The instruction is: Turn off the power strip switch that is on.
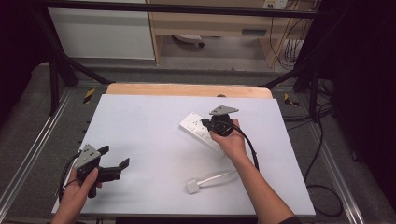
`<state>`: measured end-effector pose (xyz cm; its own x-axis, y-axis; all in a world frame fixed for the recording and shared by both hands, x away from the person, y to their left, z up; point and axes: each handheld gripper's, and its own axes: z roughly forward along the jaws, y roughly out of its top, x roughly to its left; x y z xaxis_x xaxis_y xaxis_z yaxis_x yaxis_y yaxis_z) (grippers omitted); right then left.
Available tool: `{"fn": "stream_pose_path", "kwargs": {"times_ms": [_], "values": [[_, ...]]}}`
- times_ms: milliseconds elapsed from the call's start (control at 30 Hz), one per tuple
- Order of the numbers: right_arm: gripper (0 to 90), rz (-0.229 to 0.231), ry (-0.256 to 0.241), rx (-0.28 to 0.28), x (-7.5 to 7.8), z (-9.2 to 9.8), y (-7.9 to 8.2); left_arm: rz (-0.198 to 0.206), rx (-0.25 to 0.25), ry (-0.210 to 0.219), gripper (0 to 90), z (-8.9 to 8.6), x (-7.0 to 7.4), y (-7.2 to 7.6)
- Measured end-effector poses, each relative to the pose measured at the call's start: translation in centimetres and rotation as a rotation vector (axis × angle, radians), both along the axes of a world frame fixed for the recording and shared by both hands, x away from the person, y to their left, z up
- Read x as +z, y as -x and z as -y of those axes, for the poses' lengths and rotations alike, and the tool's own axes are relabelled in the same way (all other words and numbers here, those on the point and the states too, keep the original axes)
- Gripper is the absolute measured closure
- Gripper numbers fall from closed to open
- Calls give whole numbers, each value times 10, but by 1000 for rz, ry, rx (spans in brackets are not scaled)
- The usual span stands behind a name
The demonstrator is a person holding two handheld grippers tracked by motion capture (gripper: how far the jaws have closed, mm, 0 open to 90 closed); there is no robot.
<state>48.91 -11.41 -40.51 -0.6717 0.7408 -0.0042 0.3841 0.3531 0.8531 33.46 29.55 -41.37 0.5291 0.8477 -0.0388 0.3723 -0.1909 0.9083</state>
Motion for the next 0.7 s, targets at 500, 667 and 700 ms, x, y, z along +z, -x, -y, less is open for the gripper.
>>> {"fn": "stream_pose_path", "kwargs": {"times_ms": [500,667,700], "values": [[900,-38,31,9,-9,2,1,0,0,1,52,0,0,0],[900,-50,41,10,-13,3,3,0,0,1,52,0,0,0],[900,-56,42,11,-14,3,3,1,0,0,52,0,0,0]]}}
